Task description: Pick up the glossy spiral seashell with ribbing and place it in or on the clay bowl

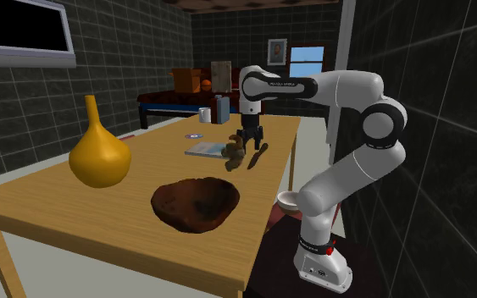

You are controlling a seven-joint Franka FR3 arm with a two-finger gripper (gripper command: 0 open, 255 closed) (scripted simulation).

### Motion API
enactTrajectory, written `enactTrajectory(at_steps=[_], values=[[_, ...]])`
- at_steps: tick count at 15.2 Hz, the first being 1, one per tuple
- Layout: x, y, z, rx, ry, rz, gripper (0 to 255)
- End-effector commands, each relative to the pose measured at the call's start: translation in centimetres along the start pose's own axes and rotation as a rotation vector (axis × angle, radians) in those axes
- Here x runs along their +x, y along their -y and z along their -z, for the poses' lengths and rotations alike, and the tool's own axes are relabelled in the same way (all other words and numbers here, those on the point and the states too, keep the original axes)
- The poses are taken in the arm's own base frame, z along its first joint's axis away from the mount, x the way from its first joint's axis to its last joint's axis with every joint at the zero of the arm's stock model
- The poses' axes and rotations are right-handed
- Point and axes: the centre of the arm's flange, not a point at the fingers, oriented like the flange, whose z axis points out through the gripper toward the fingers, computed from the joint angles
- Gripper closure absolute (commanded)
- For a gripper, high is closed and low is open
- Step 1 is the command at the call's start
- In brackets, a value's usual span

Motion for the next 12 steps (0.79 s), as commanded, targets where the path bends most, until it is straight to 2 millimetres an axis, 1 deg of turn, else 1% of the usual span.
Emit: enactTrajectory(at_steps=[1, 12], values=[[0.0, 0.0, 0.0, 0.0, 0.0, 0.0, 0], [4.4, 13.1, 6.1, -0.02, 0.214, 0.022, 0]])
